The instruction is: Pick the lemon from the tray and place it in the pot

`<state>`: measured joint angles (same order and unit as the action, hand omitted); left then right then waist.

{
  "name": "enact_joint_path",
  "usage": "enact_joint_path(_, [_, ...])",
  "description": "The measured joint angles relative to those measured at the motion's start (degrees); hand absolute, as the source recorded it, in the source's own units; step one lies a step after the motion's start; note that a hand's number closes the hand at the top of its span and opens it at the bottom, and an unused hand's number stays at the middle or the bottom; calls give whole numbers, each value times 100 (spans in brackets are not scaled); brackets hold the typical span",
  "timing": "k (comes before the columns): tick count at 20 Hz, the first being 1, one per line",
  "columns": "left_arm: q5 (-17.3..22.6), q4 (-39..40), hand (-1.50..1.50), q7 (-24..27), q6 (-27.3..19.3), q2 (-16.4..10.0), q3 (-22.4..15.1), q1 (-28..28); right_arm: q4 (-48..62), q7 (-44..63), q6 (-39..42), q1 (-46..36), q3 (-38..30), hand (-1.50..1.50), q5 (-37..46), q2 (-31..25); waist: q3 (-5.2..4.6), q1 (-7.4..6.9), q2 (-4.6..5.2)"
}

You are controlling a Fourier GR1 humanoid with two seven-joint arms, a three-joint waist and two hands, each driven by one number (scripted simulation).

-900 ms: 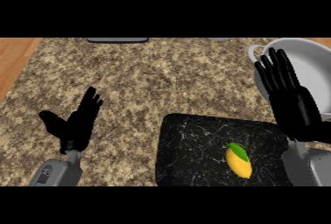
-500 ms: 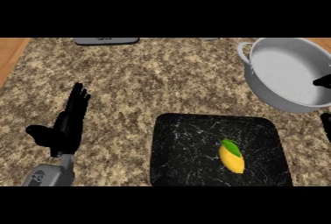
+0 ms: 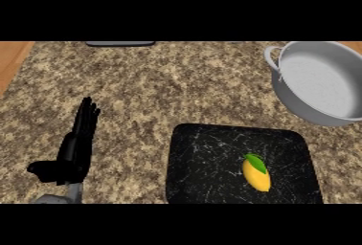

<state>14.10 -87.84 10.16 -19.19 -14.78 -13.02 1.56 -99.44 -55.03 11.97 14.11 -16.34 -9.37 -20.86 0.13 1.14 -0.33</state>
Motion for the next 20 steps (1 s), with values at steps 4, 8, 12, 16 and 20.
enact_joint_path(4, [-119,-196,0,-60,-63,24,-33,-94,-548,-48,-31,730,-136,-150,390,-141,-10,-16,6])
enact_joint_path(8, [-106,-200,0,-125,-24,-1,20,-55,-1048,175,-119,1280,-136,-150,1240,-501,-18,-10,16])
enact_joint_path(12, [-159,-253,0,-207,-64,28,2,43,-1499,747,-299,1672,127,-150,2390,-749,-25,-45,29])
enact_joint_path(16, [-260,-282,0,-129,-65,104,-95,-69,-1944,1616,-488,1805,747,-150,3493,-572,-23,-101,35])
enact_joint_path(20, [-285,-318,0,-86,-12,163,-47,-172,-2192,2354,-445,1692,1312,-150,4289,-306,-20,-116,33])
